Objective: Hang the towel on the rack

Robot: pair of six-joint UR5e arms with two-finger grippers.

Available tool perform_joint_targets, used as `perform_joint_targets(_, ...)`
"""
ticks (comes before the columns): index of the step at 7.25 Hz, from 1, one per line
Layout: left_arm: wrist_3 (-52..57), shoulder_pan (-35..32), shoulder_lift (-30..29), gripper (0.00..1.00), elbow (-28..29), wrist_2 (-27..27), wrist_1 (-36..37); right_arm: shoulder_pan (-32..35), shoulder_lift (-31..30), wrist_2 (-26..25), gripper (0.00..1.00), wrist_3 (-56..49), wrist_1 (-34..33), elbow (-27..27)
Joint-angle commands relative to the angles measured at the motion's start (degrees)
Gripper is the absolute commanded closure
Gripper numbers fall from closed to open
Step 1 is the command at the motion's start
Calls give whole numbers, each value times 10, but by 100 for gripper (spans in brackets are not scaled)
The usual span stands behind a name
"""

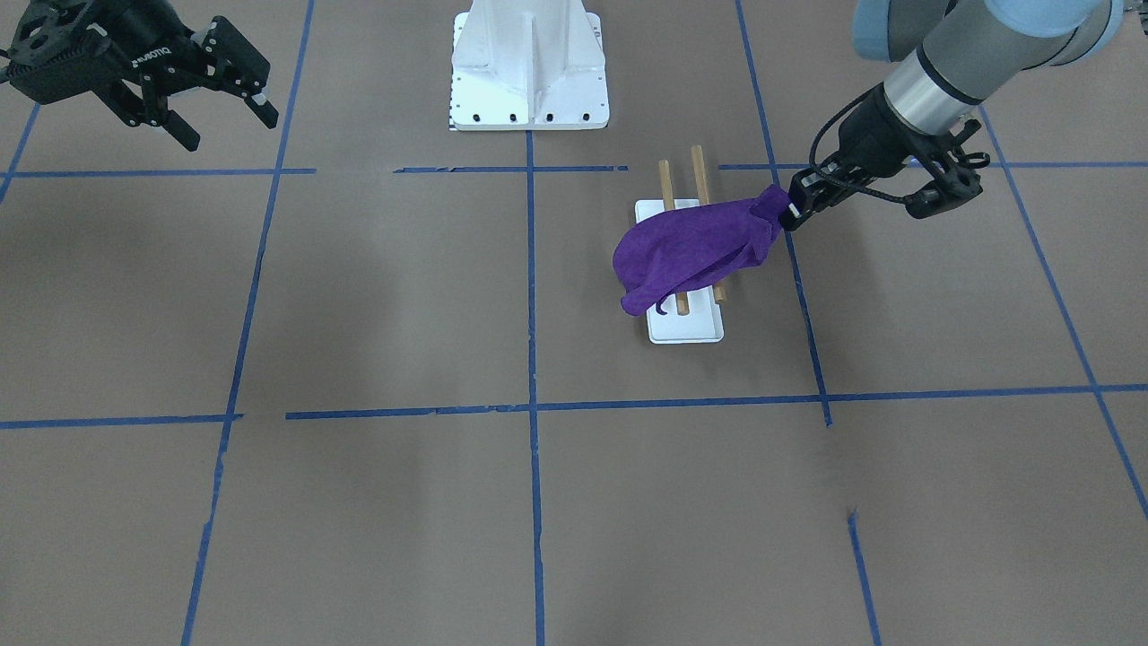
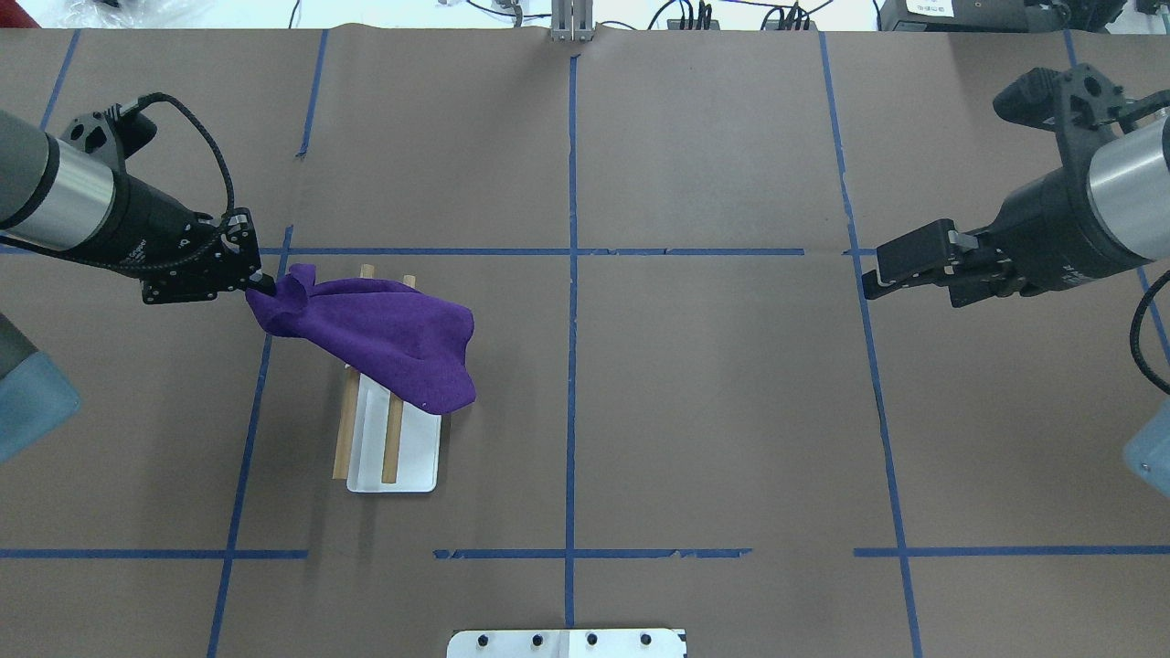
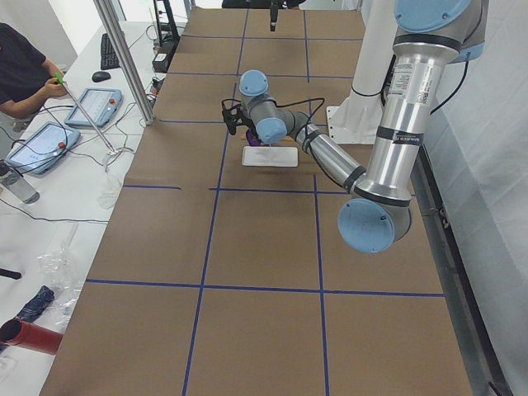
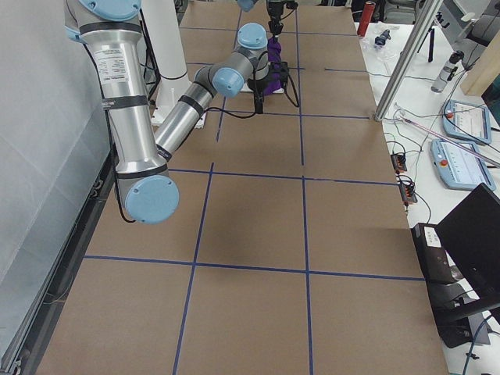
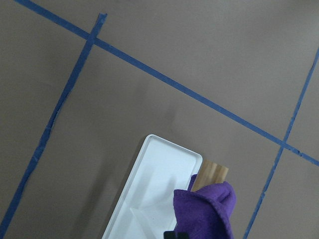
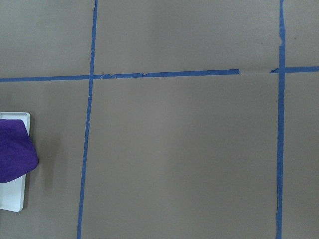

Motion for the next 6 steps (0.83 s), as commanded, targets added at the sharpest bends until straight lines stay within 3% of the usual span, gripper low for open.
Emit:
perform_joint_targets(1,8,5,5,100,26,24,0,1,-1,0,0,0,0,0)
perform_joint_targets(2,8,10,3,62,39,34,-1,1,0,0,0,0,0,0)
perform_joint_targets(3,9,23,6,15,45,68,0,0,3,0,0,1,0,0)
perform_joint_targets(4,11,26,7,0,50,86,2,1,2,0,0,1,1,-1)
perform_joint_targets(6,101,18,34,0,38,85,0,15,-42,4,0,-14,3,-7)
